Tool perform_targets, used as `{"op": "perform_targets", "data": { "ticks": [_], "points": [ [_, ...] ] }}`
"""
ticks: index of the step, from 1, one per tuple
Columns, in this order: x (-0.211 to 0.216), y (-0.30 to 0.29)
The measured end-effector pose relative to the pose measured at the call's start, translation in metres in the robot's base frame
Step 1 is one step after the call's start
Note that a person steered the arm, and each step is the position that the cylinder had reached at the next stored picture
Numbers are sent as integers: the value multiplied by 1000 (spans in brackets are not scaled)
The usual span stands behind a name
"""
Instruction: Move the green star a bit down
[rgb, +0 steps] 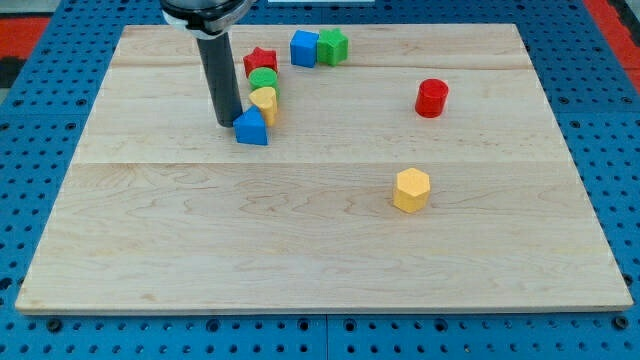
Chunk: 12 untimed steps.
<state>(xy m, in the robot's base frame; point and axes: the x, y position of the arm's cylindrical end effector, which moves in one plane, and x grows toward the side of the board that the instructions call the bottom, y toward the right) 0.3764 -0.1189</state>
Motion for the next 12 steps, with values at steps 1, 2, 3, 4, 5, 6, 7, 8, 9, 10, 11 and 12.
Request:
{"op": "perform_targets", "data": {
  "ticks": [1,2,3,4,5,6,7,8,9,10,11,12],
  "points": [
    [0,-28],
    [-49,-79],
    [-135,-95],
    [-184,-85],
    [-185,-78],
    [-185,-60],
    [-185,-57],
    [-185,-18],
    [-184,66],
    [-184,136],
    [-184,142],
    [-184,130]
  ]
}}
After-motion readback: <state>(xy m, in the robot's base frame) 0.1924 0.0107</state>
